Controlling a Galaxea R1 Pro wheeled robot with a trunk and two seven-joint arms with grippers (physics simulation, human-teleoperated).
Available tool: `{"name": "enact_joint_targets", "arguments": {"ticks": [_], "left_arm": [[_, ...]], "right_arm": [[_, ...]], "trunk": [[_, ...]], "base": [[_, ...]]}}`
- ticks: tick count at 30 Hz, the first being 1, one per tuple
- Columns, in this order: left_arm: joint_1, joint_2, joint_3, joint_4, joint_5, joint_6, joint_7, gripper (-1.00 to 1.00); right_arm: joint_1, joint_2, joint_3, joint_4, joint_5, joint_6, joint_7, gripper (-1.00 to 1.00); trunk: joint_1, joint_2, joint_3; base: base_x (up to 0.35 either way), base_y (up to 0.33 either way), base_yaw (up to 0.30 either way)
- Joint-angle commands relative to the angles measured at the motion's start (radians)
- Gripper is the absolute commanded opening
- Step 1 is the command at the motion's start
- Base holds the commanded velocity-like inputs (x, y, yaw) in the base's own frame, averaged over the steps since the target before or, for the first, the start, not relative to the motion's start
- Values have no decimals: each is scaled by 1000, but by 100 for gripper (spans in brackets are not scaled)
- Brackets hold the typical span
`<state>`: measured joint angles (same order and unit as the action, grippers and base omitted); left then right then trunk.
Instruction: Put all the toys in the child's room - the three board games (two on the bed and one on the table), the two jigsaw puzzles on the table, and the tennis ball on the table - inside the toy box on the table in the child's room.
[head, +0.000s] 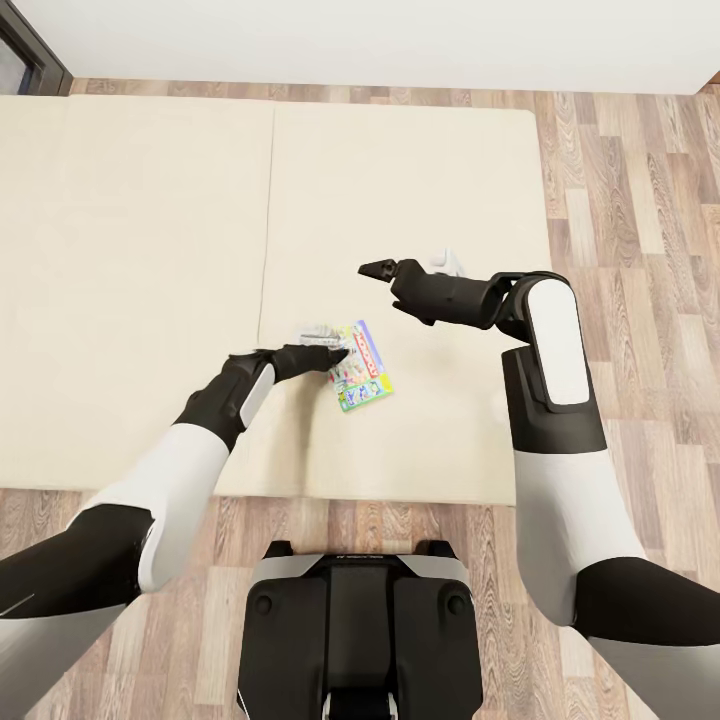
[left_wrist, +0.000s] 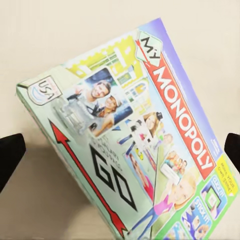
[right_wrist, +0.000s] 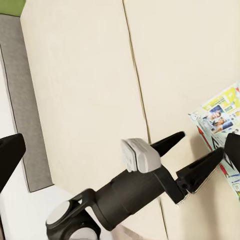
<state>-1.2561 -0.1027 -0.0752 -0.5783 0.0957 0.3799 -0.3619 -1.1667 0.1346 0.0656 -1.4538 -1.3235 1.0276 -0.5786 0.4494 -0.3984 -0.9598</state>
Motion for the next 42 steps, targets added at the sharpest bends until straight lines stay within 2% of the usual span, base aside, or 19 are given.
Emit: {"name": "enact_joint_targets", "arguments": {"ticks": [1, 11, 15, 20, 32, 42], "left_arm": [[0, 4, -2, -1, 11, 9, 1, 100], [0, 47, -3, -1, 13, 20, 3, 100], [1, 55, -3, 1, 12, 33, 4, 100], [3, 58, -3, 3, 12, 38, 9, 100], [4, 56, -4, 12, 14, 39, 74, 100], [4, 51, -2, 14, 15, 43, 80, 100]], "right_arm": [[-1, 0, 0, -1, -9, 2, -10, 100], [-1, 0, -1, -1, -8, 2, -10, 100], [-1, 0, 0, -1, -8, 2, -10, 100], [-1, 0, 0, -2, -8, 2, -10, 100], [-1, 0, 1, -1, -6, 2, -10, 100], [-1, 0, -1, 0, -6, 2, -10, 100]], "trunk": [[1, -2, -1], [1, -2, -1], [1, -2, -1], [1, -2, -1], [1, -2, -1], [1, -2, -1]], "base": [[0, 0, 0], [0, 0, 0], [0, 0, 0], [0, 0, 0], [0, 0, 0], [0, 0, 0]]}}
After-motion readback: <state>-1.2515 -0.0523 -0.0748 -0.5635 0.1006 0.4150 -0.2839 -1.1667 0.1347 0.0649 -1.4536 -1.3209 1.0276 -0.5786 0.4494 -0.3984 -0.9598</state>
